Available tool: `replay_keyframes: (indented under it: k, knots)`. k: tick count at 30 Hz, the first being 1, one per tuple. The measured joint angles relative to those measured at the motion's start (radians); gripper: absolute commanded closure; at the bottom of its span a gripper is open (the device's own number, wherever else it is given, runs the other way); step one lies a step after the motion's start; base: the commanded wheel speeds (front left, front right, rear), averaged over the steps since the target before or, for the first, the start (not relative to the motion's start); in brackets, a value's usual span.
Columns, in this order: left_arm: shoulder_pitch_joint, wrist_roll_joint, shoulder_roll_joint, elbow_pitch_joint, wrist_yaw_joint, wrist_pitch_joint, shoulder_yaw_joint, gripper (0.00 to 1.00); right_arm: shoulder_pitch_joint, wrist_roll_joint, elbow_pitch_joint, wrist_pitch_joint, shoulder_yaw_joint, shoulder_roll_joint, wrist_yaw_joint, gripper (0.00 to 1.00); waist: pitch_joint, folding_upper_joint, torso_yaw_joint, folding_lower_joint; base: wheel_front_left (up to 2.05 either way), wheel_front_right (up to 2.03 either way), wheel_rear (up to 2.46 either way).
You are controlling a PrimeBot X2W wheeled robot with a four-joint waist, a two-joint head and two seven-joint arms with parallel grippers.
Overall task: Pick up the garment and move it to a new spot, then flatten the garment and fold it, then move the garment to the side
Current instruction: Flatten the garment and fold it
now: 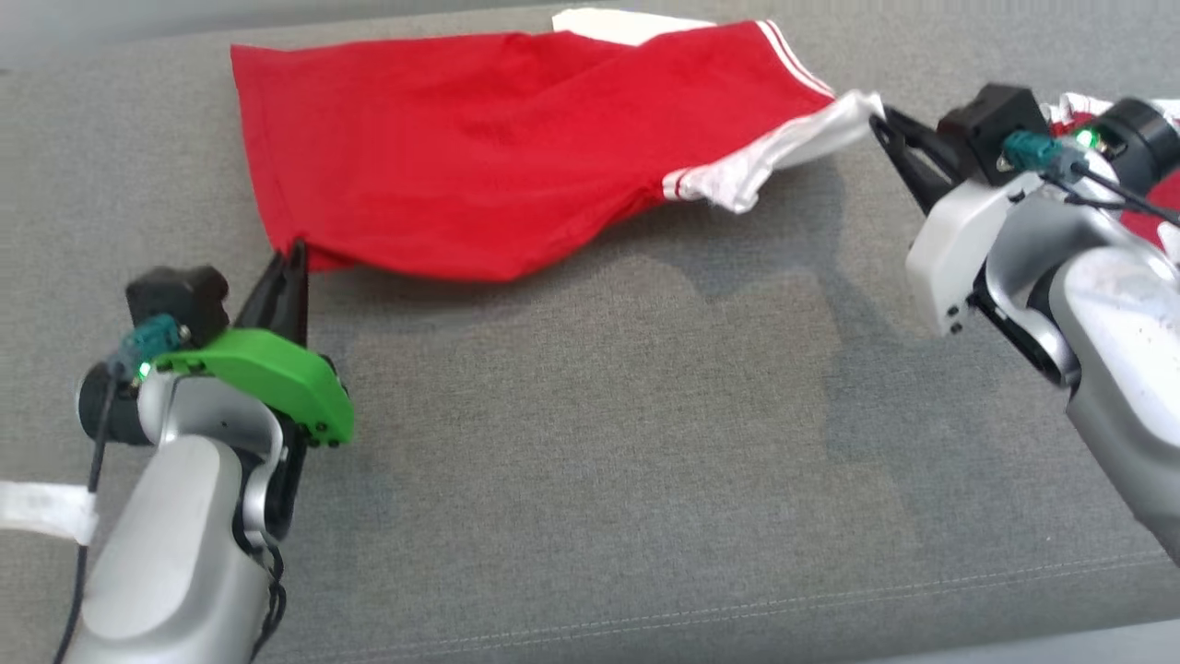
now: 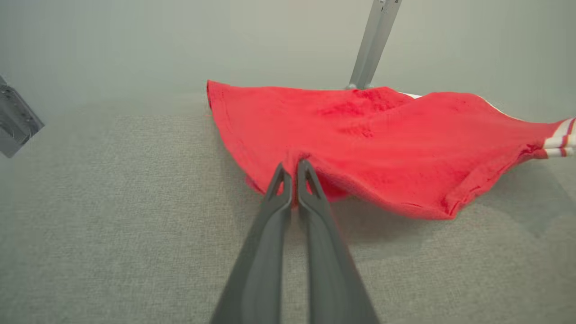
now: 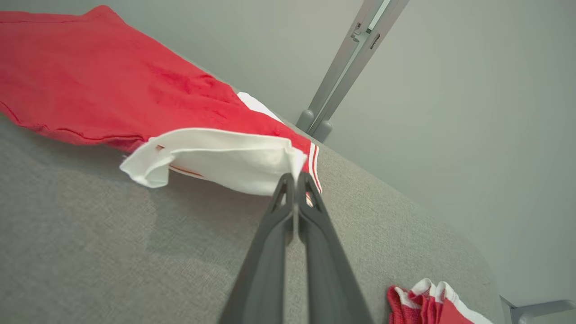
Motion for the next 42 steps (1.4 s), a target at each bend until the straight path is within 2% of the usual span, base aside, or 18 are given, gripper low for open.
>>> replay_keyframes:
  k: [7, 14, 19, 22, 29, 35, 42]
  knots:
    - [0.138, -0.034, -0.025, -0.055, 0.042, 0.034, -0.008, 1.0, 0.212, 0.069, -0.128, 0.109, 0.008, -0.085, 0.0, 1.0, -0.088, 0.0, 0.024, 0.0, 0.0, 0.0, 0.0]
    - [0.235, -0.041, -0.006, -0.07, 0.08, 0.048, 0.001, 1.0, 0.359, 0.142, -0.235, 0.197, 0.022, -0.131, 0.0, 1.0, -0.144, 0.0, 0.038, 0.0, 0.0, 0.0, 0.0]
    - [0.298, 0.013, 0.038, -0.066, 0.11, 0.072, -0.032, 1.0, 0.458, 0.201, -0.327, 0.272, 0.003, -0.161, 0.0, 1.0, -0.175, 0.0, 0.039, 0.0, 0.0, 0.0, 0.0]
    - [0.32, 0.022, 0.043, -0.069, 0.128, 0.081, -0.043, 1.0, 0.515, 0.253, -0.378, 0.319, 0.0, -0.182, 0.0, 1.0, -0.187, 0.0, 0.036, 0.0, 0.0, 0.0, 0.0]
    - [0.368, 0.015, 0.061, -0.089, 0.161, 0.094, -0.028, 1.0, 0.623, 0.379, -0.481, 0.394, -0.032, -0.192, 0.0, 1.0, -0.198, 0.0, 0.025, 0.0, 0.0, 0.0, 0.0]
    - [0.399, 0.015, 0.095, -0.124, 0.182, 0.107, -0.015, 1.0, 0.71, 0.411, -0.523, 0.449, -0.063, -0.205, 0.0, 1.0, -0.188, 0.0, 0.027, 0.0, 0.0, 0.0, 0.0]
    - [0.412, 0.018, 0.113, -0.161, 0.208, 0.12, -0.002, 1.0, 0.759, 0.459, -0.572, 0.469, -0.123, -0.166, 0.0, 1.0, -0.183, 0.0, 0.034, 0.0, 0.0, 0.0, 0.0]
